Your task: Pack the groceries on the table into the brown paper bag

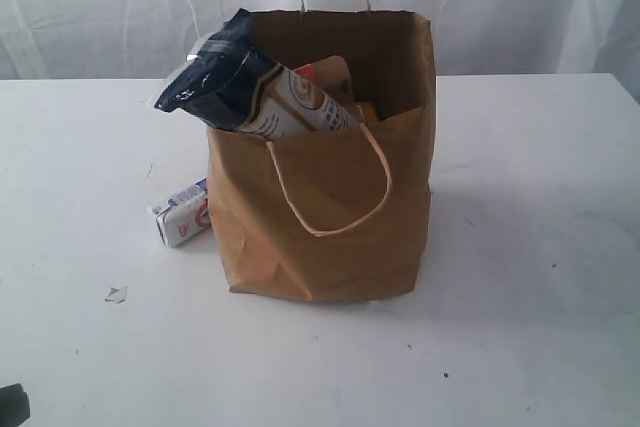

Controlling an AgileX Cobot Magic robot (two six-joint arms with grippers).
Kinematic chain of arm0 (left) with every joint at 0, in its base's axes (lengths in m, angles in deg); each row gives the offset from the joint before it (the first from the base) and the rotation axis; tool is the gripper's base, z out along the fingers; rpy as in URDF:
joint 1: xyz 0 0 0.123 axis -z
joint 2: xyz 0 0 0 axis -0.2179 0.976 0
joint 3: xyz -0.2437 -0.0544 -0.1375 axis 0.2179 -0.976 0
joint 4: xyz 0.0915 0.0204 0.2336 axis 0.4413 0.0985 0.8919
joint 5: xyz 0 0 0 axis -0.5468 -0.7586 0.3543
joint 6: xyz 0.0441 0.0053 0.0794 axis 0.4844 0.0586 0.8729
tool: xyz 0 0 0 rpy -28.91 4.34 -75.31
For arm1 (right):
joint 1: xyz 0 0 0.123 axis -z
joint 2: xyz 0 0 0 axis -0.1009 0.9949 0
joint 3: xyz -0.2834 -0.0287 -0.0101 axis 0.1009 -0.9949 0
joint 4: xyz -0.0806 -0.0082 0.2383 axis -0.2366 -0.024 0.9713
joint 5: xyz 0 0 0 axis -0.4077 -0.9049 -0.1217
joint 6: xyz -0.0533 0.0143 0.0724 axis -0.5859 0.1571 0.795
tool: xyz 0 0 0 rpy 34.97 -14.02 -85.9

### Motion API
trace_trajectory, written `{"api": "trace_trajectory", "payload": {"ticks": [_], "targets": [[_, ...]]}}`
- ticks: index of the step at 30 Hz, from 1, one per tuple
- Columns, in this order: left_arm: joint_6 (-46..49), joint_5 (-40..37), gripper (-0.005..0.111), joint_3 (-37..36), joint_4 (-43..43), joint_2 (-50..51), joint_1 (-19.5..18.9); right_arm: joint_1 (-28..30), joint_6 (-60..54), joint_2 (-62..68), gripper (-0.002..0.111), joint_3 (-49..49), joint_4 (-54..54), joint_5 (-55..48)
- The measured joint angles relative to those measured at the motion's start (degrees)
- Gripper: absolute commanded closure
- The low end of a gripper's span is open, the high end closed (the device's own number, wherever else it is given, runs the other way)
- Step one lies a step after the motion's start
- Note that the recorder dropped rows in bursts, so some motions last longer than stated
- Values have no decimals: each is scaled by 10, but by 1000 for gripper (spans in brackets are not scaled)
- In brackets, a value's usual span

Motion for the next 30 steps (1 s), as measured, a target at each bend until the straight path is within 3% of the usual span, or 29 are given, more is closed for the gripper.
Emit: {"api": "trace_trajectory", "payload": {"ticks": [2, 10, 17, 30], "targets": [[0, 0, 107, 0, 0, 0, 0, 0, -145, 0, 108, 0, 126, -2], [0, 0, 107, 0, 0, 0, 0, 0, -229, 0, 108, -2, 204, -38], [0, 0, 107, 0, 0, 0, 0, 0, -442, 0, 108, -11, 406, -81], [0, 0, 107, 0, 0, 0, 0, 0, -452, 0, 108, -35, 426, -84]]}}
